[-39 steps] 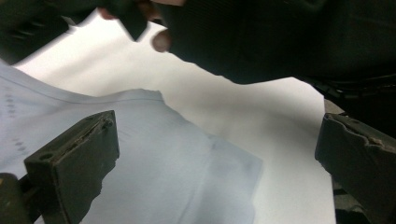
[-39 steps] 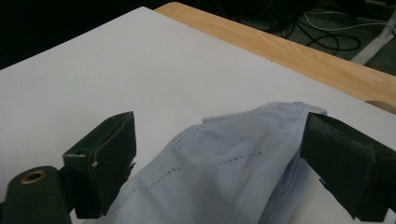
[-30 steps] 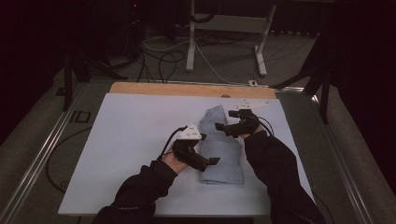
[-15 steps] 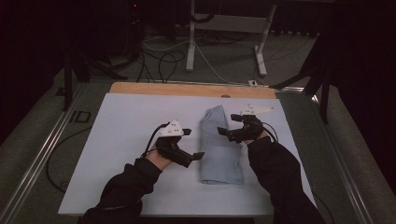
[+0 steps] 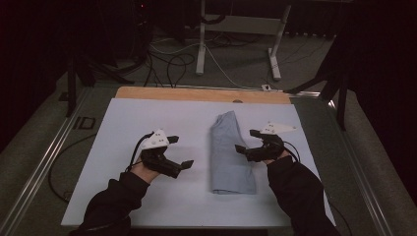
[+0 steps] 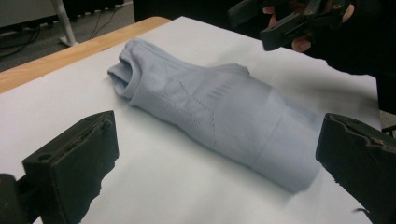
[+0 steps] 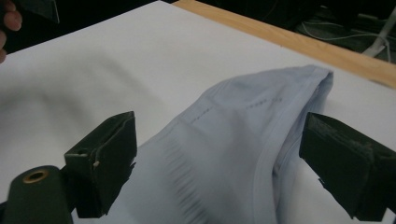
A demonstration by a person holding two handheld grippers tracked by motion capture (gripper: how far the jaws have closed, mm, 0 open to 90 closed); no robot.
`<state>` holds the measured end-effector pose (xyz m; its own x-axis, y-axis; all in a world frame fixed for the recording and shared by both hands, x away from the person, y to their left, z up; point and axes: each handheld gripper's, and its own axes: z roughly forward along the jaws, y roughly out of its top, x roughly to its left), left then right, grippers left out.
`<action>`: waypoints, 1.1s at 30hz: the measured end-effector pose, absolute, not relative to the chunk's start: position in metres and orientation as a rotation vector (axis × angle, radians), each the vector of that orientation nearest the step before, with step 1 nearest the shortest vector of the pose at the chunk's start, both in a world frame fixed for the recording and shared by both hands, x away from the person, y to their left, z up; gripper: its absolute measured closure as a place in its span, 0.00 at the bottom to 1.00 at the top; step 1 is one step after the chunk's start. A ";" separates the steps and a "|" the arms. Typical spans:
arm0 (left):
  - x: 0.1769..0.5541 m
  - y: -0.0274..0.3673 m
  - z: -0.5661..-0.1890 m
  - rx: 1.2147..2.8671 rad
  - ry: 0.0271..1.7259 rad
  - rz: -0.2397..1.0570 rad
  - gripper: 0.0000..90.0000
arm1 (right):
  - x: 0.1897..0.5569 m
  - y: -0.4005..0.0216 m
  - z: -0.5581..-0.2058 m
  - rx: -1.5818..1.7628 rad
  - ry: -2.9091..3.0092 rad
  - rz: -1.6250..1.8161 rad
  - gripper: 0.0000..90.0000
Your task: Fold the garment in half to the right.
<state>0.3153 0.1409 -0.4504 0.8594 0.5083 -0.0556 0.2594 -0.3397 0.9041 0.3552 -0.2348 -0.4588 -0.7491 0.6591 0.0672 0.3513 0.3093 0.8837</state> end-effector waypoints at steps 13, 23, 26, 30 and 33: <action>0.294 0.181 -0.464 1.936 0.622 0.333 0.00 | 0.329 -0.263 -0.475 0.943 2.253 1.441 0.12; 0.284 0.205 -0.481 1.942 0.681 0.342 0.00 | 0.315 -0.279 -0.495 1.005 2.234 1.445 0.12; 0.279 0.213 -0.486 1.952 0.683 0.343 0.00 | 0.311 -0.285 -0.501 1.017 2.231 1.440 0.12; 0.273 0.223 -0.494 1.958 0.690 0.345 0.00 | 0.305 -0.290 -0.508 1.035 2.235 1.421 0.12; 0.270 0.231 -0.501 1.954 0.718 0.345 0.00 | 0.301 -0.292 -0.514 1.057 2.232 1.407 0.12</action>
<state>0.2697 0.2305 -0.5007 0.7845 0.6170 -0.0629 0.3368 -0.3386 0.8786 0.3008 -0.2923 -0.5136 -0.6850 0.7171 0.1286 0.4254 0.2504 0.8697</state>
